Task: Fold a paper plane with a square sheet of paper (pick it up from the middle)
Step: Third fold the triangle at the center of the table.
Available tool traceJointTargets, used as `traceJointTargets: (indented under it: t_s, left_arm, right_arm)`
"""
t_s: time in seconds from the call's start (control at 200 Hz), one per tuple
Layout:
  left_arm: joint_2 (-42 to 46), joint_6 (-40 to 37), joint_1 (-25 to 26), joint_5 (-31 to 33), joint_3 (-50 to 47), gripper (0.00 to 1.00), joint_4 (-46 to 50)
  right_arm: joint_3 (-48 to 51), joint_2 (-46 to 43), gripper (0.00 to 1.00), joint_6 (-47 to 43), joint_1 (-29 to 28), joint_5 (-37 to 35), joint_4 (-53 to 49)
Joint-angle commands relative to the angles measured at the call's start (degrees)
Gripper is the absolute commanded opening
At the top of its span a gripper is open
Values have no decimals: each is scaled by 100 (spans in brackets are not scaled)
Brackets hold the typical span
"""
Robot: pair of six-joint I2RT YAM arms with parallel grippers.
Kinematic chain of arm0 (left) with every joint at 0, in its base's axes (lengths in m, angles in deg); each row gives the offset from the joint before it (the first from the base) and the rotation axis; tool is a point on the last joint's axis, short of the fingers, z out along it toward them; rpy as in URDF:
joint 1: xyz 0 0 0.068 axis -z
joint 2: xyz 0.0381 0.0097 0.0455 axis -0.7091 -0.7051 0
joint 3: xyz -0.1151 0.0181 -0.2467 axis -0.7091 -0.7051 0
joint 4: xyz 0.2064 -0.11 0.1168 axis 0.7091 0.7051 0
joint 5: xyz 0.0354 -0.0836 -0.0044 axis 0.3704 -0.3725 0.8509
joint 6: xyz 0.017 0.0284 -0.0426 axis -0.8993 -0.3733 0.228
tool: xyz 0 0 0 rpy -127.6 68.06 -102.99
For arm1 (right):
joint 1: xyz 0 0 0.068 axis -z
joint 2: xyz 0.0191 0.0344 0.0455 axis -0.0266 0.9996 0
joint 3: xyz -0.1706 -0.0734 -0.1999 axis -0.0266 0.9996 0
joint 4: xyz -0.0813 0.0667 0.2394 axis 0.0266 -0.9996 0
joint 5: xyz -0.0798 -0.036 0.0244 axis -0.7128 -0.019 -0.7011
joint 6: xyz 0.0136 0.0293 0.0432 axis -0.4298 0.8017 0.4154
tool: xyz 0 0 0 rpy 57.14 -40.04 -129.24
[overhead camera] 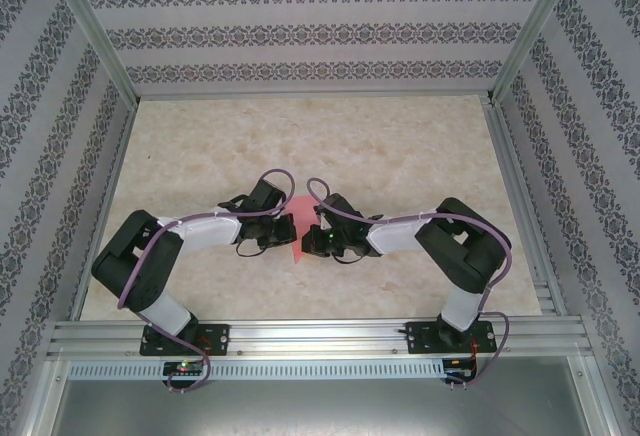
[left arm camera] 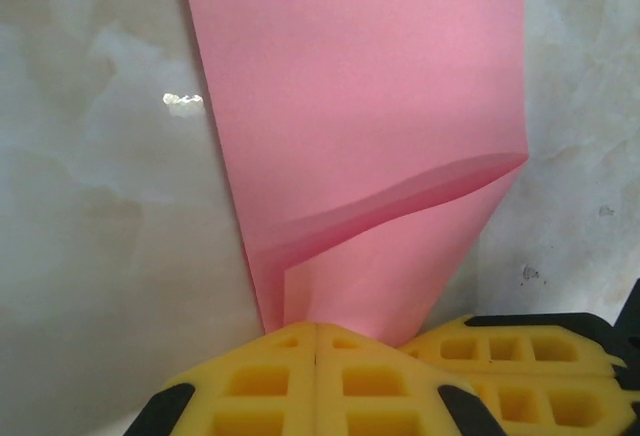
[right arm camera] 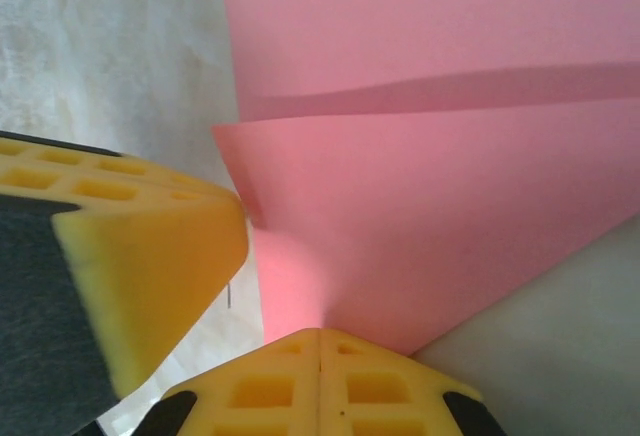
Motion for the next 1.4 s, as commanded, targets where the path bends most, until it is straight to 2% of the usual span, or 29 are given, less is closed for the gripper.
traceJointTargets:
  t_s: [0.0,0.225,0.47,0.759,1.114,1.394]
  left_arm:
    - [-72,-165,-66,-102,34,4,-224]
    - [-115,-214,-126,-487,127,5,-427]
    - [-396,-262,-211,-214,136,4,-211]
    - [-512,-166,-221,-179,-19,3,-172]
    - [-450,47,-224,-123,-190,3,-301]
    - [-415,127,-233,-82,-273,2,-350]
  right_arm:
    - [-137,164,0,-42,-72,-134,-100]
    - [-277,171,0,-242,-63,-244,-431]
    - [-259,62,0,-523,-2,-197,-373]
    - [-121,-243,0,-502,-251,-104,70]
    - [-154,149,0,-280,-406,30,251]
    - [-145,300,0,-312,-404,-100,-66]
